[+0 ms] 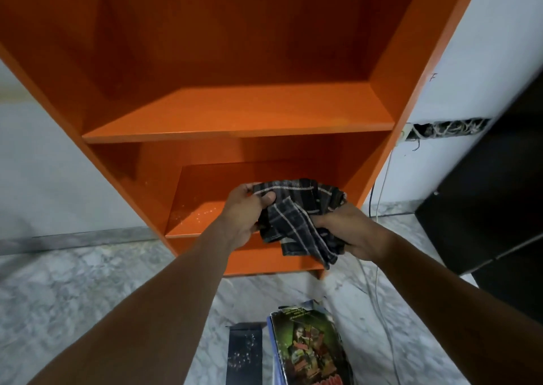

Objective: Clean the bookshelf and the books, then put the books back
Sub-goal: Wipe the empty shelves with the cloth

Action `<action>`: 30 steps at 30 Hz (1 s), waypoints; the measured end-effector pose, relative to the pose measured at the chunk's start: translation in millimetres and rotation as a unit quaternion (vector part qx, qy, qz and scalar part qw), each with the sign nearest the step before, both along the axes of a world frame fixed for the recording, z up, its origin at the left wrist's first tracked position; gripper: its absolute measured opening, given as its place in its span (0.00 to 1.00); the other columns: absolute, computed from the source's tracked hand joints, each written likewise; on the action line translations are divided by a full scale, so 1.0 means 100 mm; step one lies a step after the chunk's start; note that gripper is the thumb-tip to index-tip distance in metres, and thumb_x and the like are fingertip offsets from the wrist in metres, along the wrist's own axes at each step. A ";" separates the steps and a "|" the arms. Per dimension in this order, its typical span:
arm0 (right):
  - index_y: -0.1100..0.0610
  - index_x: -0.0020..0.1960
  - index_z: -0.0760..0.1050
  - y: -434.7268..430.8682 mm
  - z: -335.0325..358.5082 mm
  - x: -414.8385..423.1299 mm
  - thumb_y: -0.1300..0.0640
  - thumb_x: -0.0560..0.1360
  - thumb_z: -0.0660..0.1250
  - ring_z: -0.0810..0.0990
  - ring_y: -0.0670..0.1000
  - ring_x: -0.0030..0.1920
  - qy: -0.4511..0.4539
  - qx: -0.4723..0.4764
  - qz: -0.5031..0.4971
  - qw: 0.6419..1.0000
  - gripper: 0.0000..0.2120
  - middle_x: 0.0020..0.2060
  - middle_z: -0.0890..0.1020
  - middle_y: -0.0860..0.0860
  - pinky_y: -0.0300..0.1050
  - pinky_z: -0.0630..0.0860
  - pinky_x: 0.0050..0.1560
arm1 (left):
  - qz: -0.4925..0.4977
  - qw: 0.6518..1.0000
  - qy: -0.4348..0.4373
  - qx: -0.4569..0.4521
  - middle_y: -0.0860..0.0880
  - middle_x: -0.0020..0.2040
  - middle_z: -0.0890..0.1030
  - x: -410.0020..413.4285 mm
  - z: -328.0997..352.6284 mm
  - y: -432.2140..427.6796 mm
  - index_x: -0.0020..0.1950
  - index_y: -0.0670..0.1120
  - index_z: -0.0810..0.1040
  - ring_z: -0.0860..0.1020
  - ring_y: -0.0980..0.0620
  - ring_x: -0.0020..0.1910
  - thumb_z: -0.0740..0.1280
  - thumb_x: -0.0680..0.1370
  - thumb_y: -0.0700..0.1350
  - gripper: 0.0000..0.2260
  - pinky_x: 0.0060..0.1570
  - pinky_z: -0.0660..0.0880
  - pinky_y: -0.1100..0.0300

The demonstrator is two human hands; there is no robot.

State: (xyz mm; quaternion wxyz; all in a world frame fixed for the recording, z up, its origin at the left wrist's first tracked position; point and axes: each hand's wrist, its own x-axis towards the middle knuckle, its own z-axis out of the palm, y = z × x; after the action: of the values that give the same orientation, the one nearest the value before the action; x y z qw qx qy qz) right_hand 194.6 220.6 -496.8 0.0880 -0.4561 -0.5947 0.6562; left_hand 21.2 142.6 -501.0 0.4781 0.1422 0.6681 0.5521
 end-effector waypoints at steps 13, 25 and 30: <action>0.57 0.54 0.80 0.47 -0.81 -0.38 0.61 0.66 0.80 0.83 0.49 0.46 0.078 0.309 -0.010 0.948 0.18 0.47 0.84 0.51 0.45 0.80 0.48 | -0.097 0.965 0.223 0.099 0.45 0.54 0.82 -0.24 -0.98 0.60 0.62 0.45 0.76 0.81 0.46 0.52 0.68 0.78 0.38 0.13 0.43 0.77 0.56; 0.54 0.36 0.72 0.63 -0.75 -0.29 0.63 0.73 0.68 0.77 0.51 0.33 -0.073 0.641 -0.023 0.763 0.10 0.33 0.78 0.50 0.39 0.68 0.30 | -0.084 0.907 0.394 0.125 0.48 0.42 0.78 -0.22 -1.22 0.85 0.55 0.43 0.79 0.76 0.51 0.40 0.66 0.78 0.36 0.07 0.43 0.73 0.58; 0.58 0.46 0.77 0.92 -1.11 -0.52 0.65 0.76 0.65 0.77 0.59 0.49 -0.235 0.720 0.034 0.652 0.04 0.47 0.79 0.57 0.45 0.69 0.43 | -0.254 0.801 0.534 -0.091 0.45 0.66 0.75 -0.17 -1.60 0.91 0.70 0.43 0.72 0.74 0.44 0.64 0.65 0.81 0.50 0.20 0.64 0.70 0.53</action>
State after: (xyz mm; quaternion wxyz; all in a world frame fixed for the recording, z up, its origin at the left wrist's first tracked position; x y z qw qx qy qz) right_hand 142.8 312.7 -607.4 0.2238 -0.3678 -0.8964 -0.1050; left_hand 3.9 233.1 -661.2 0.1790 0.5351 0.8048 0.1842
